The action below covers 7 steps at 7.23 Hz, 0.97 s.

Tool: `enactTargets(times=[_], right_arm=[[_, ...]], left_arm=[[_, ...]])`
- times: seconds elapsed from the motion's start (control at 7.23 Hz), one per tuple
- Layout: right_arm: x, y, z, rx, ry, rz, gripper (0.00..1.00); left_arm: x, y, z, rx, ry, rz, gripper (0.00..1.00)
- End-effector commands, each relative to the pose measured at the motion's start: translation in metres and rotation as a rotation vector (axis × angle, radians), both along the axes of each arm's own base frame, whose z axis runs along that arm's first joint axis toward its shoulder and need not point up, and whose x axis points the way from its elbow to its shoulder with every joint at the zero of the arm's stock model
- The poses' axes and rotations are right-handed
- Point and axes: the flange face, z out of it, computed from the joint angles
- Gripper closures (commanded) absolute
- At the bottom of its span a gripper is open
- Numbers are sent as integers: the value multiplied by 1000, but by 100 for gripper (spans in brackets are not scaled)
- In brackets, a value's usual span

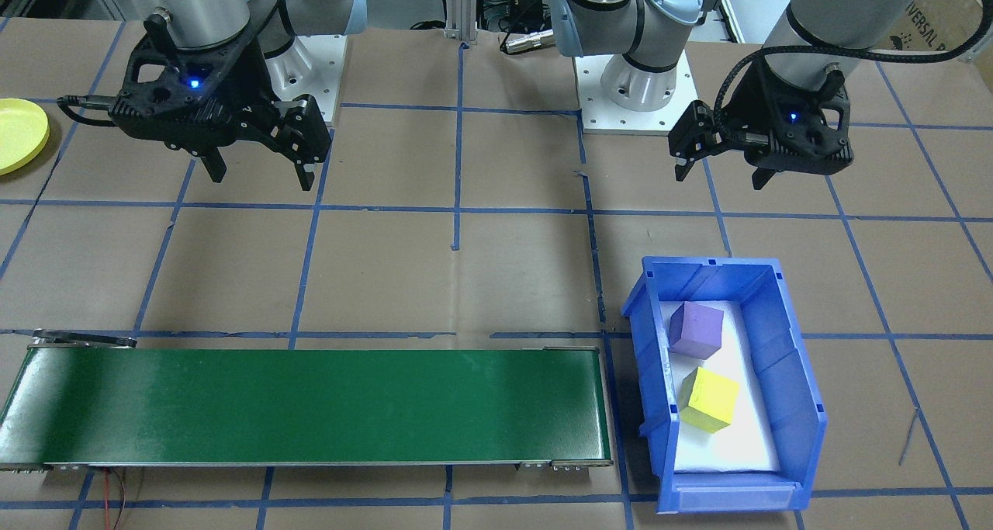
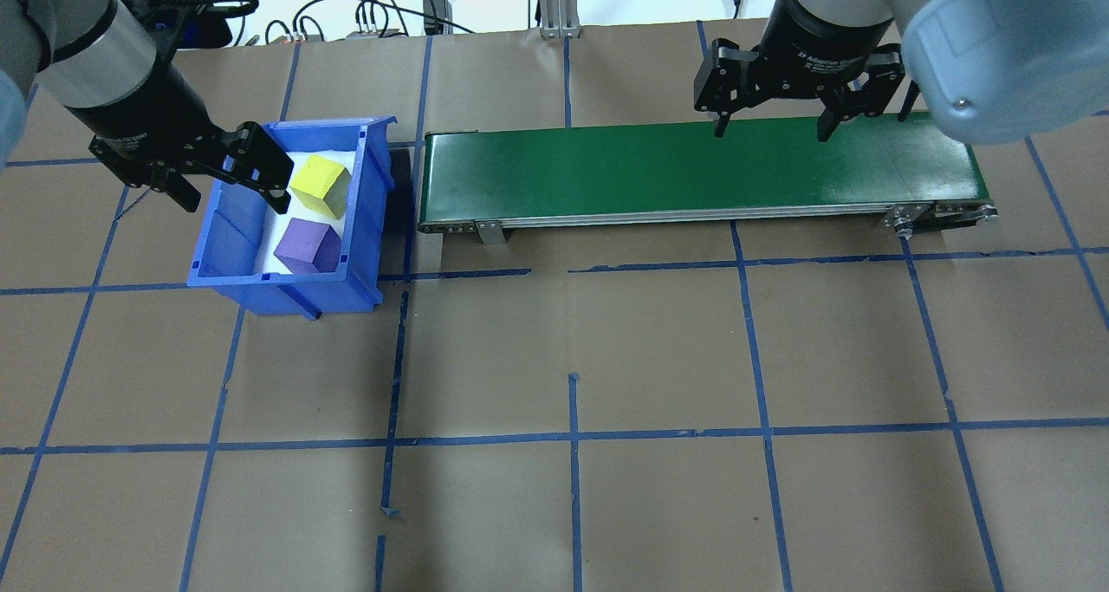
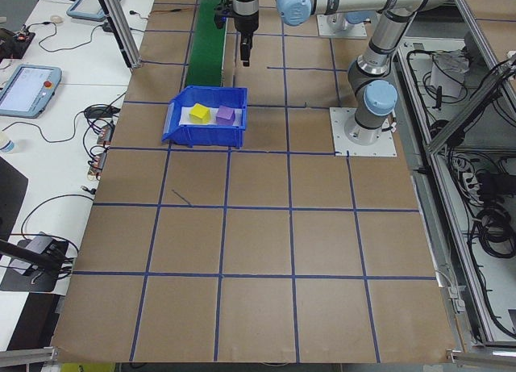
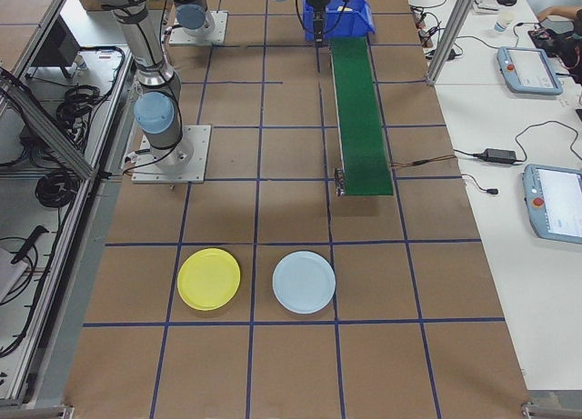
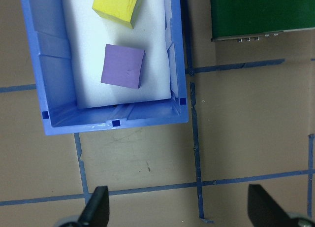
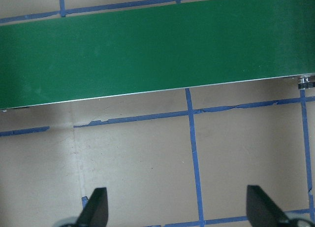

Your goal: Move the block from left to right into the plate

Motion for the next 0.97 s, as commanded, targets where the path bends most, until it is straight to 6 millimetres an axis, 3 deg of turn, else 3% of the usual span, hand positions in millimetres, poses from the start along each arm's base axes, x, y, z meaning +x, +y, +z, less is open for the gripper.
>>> enactTargets(times=[0.0,0.28,0.41,0.83], right_arm=[[0,0,1,-2,0,0,0],[-1,-1,0,0,0,-1,0],[0,1,1,-2,3,0,0],[2,1,-1,1,0,3,0]], left_arm=[[16,-35,-36,0,-6,-45,0],[37,-72,-92,36,-37,-56,0],[58,-88,-108,34,-76,-59,0],[64,-105,-170,98,-54,-75,0]])
